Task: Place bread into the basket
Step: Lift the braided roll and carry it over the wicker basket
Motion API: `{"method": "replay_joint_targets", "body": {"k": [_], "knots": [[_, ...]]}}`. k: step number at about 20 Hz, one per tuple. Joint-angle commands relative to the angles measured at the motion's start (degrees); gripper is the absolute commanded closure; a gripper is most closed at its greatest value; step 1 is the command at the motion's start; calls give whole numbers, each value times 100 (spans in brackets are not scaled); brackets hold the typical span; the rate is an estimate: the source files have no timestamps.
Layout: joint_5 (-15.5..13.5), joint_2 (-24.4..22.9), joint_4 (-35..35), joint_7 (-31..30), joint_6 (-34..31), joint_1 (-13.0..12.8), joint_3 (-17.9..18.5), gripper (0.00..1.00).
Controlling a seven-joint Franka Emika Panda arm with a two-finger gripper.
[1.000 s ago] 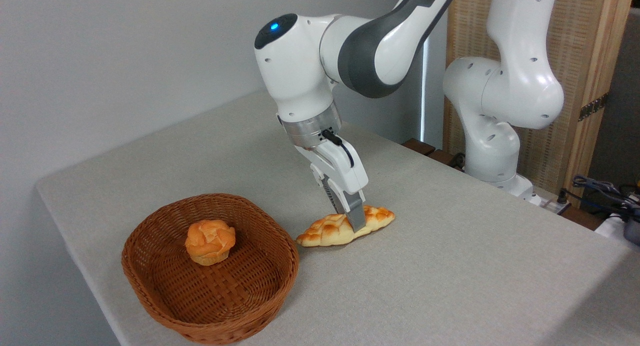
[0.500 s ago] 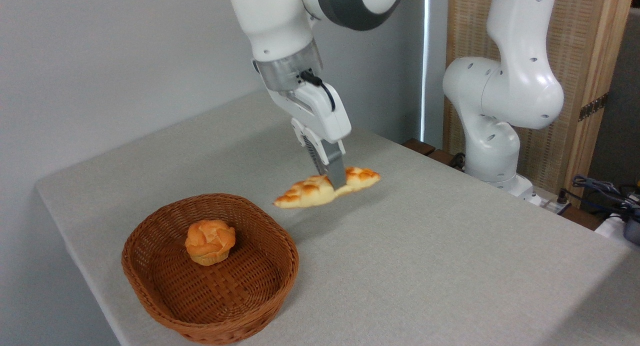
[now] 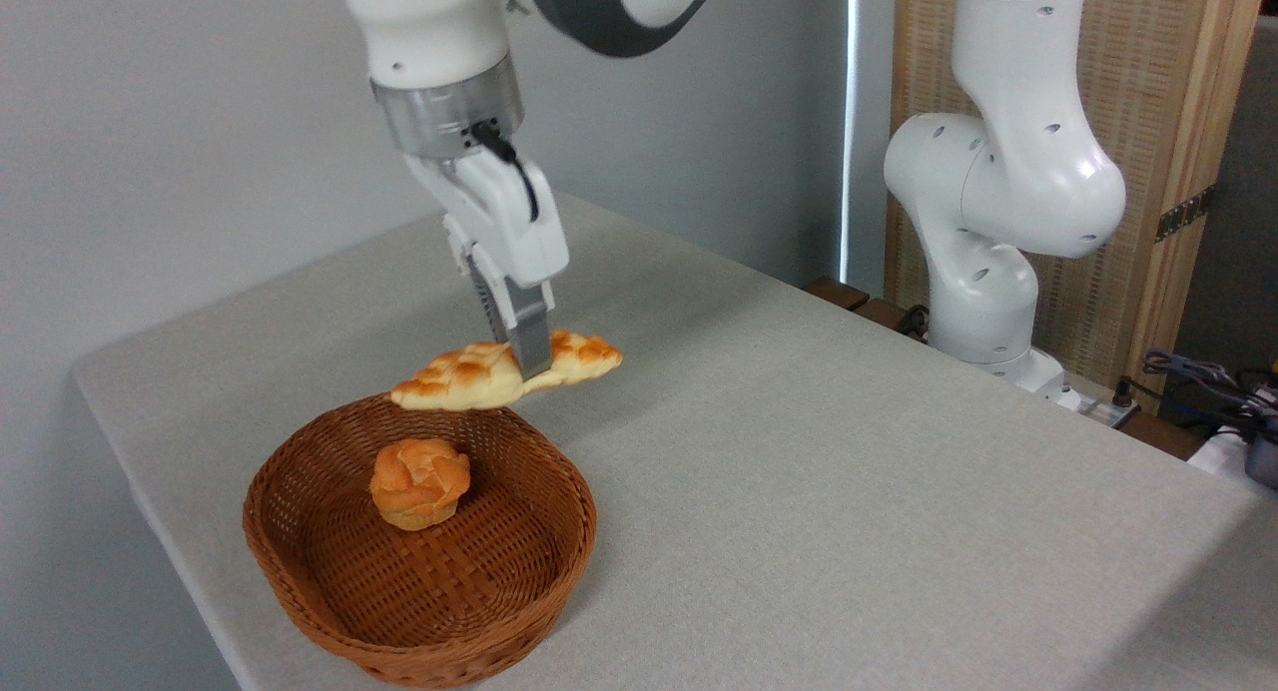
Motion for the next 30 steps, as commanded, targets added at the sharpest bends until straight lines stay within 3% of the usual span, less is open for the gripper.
{"method": "replay_joint_targets", "body": {"k": [1,5,10,13,17,18,19,22,30], "knots": [[-108,350,389,-67,158,3,56,78],[-108,824,626,-50,597,38,56,77],[-56,1159,636,38,1099,38,56,67],[-64,1256,644,450,1108,134,56,39],[-55,1265,635,478,1126,161,56,36],[-55,1282,635,478,1126,161,56,28],[-64,1291,635,443,1126,161,56,11],[-64,1309,635,442,1134,161,56,0],[-73,1300,635,407,1126,161,56,0]]}}
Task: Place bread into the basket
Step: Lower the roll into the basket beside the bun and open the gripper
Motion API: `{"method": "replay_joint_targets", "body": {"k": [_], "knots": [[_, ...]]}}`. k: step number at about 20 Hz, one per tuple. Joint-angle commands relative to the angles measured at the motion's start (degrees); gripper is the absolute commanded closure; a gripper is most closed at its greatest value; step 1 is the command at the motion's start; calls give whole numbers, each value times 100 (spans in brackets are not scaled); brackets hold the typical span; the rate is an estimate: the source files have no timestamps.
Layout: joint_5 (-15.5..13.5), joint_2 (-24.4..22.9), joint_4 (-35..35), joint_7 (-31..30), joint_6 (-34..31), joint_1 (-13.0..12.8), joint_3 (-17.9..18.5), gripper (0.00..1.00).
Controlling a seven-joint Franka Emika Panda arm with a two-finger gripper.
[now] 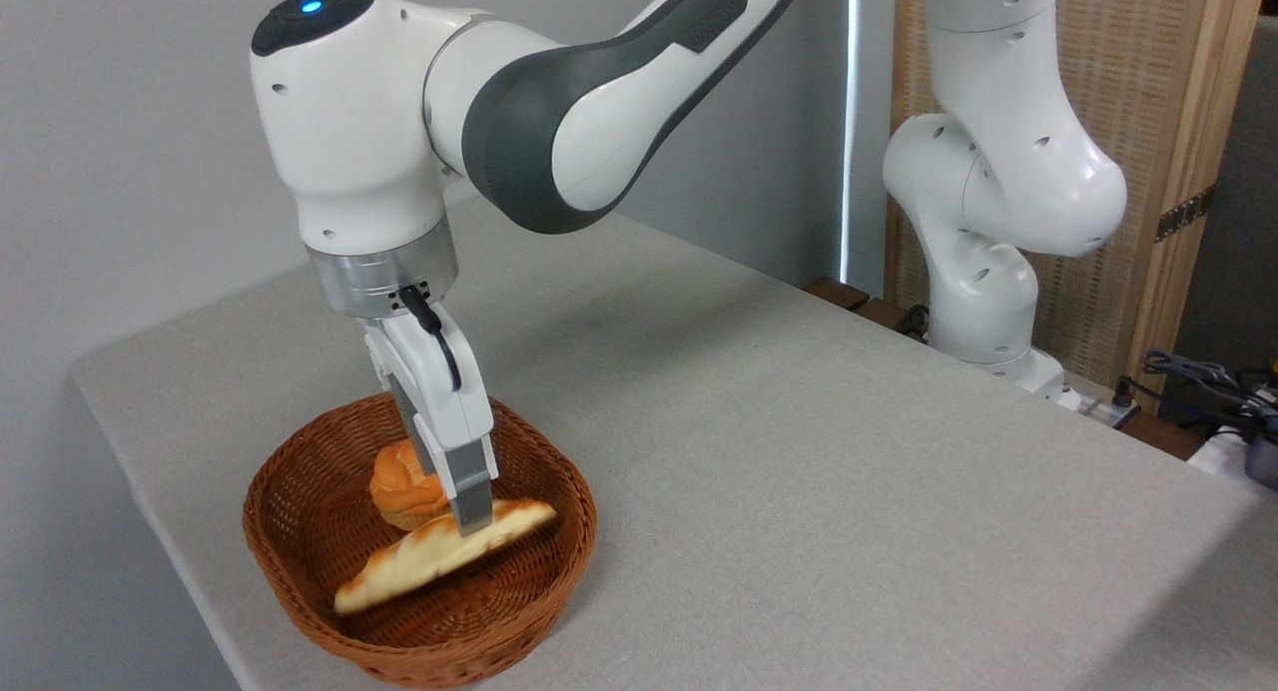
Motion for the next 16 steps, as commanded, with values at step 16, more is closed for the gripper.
{"method": "replay_joint_targets", "body": {"k": [16], "knots": [[-99,-117,1057,-787,-1154,0,138,0]]}}
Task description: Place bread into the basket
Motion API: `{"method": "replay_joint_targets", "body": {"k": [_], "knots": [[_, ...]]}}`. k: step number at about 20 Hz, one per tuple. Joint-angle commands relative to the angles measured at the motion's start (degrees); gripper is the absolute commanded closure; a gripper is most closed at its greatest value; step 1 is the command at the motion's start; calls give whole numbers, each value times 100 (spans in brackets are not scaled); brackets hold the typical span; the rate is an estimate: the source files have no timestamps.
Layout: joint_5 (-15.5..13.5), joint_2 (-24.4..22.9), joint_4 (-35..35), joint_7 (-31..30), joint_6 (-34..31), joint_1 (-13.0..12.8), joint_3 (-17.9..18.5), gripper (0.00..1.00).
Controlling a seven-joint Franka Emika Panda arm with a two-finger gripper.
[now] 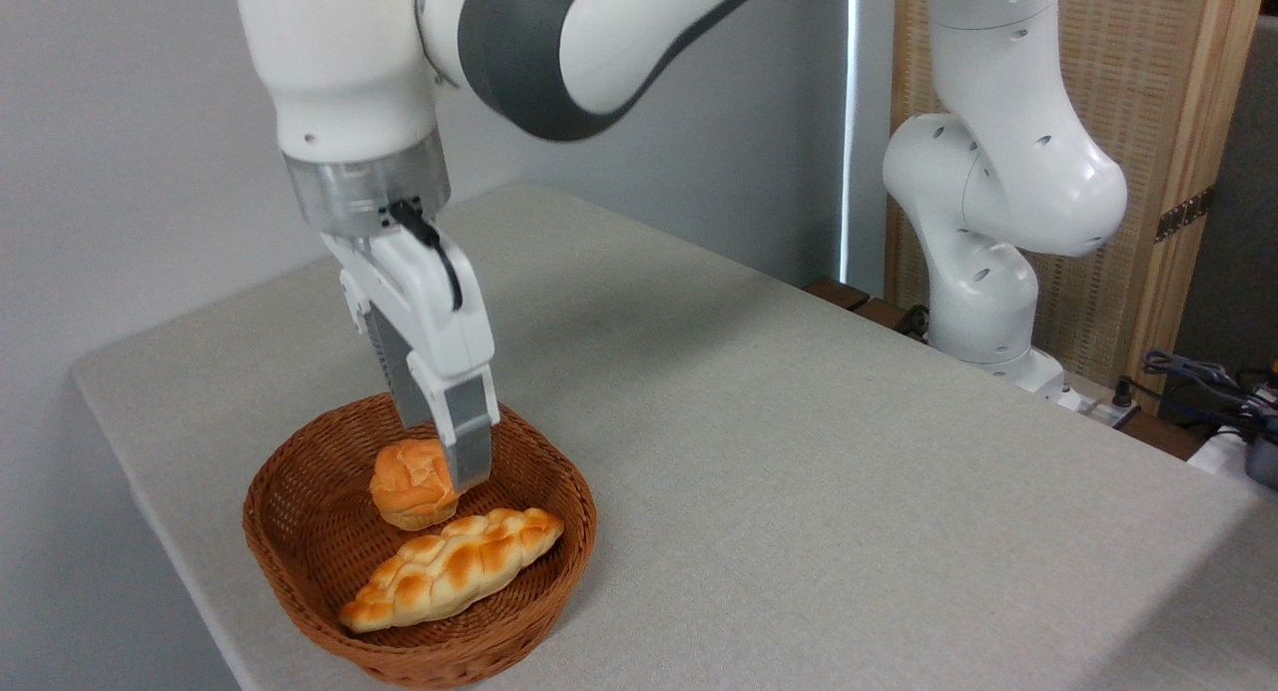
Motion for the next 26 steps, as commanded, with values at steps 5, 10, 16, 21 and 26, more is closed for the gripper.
{"method": "replay_joint_targets", "body": {"k": [5,10,16,21,26], "knots": [[-61,-10,639,-1301,-913,-47,2,0],[-52,-387,605,-1214,-906,-56,46,0],[-52,-800,139,-1152,-888,-64,20,0],[-52,-1284,-669,-1214,-536,-56,11,0],[-52,-1399,-881,-1214,-527,-56,2,0]]}}
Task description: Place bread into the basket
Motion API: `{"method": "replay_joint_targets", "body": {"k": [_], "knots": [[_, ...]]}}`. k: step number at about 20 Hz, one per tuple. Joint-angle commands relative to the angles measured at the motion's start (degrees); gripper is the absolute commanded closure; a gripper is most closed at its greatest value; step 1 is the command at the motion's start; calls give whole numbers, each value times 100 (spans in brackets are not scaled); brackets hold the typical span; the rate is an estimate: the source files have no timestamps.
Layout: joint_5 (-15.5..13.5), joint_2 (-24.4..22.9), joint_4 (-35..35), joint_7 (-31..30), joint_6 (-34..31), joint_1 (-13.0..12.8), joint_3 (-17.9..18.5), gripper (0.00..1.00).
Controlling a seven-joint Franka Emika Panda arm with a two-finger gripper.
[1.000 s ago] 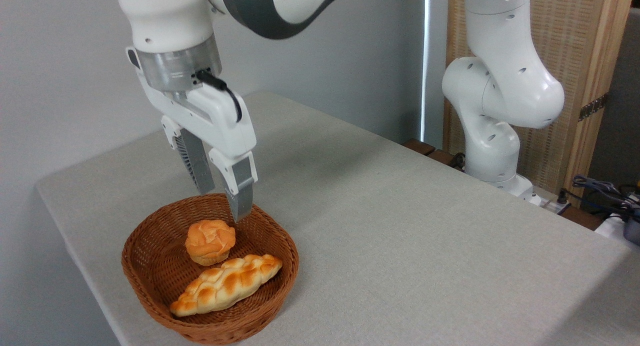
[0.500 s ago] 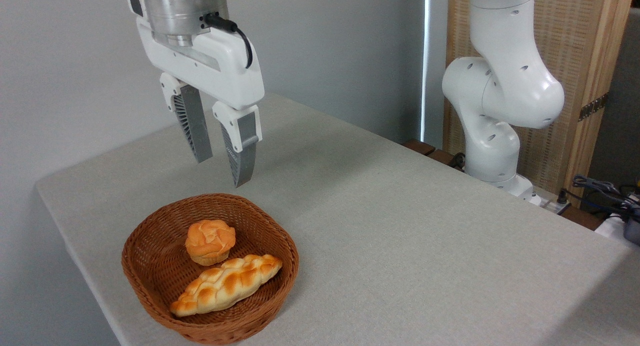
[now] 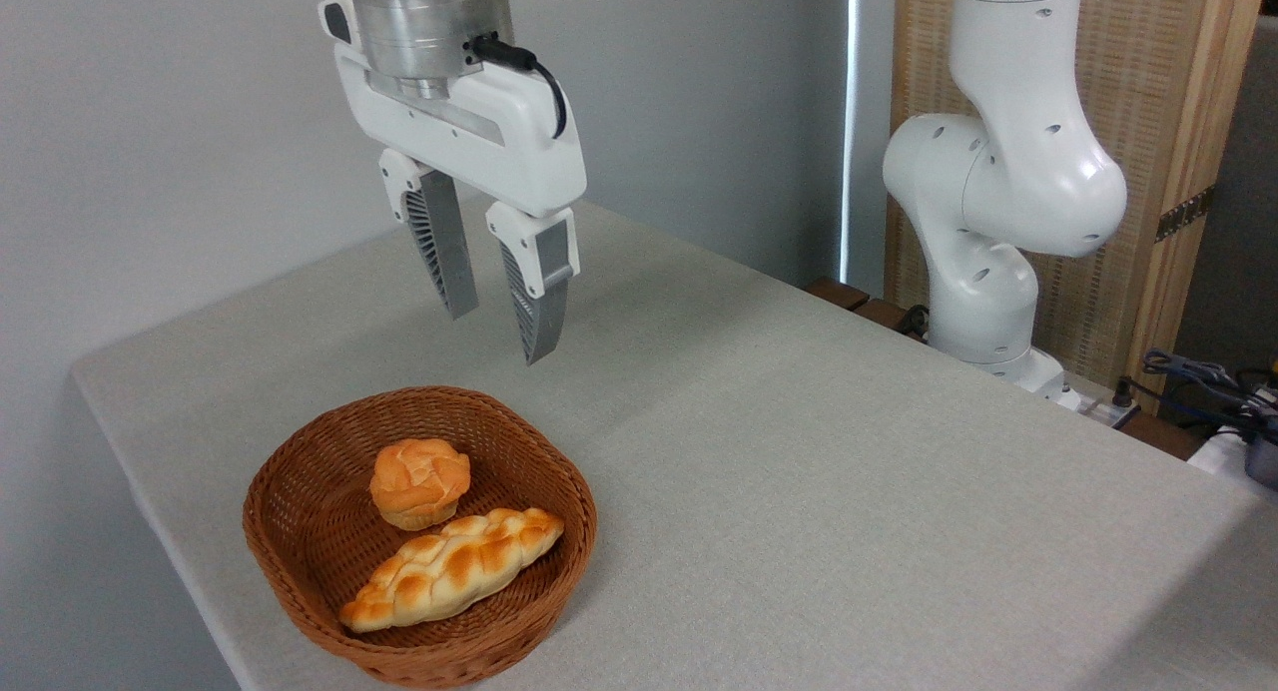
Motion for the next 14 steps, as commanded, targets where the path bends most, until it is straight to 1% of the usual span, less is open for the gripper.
{"method": "replay_joint_targets", "body": {"k": [1,2,5,14], "knots": [[-52,-206,-314,-23,141,-8,15,0],[-35,-206,-305,-6,132,-8,15,0],[184,-214,-305,-32,106,-43,6,0],[211,-206,-296,-23,115,-43,68,0]]}}
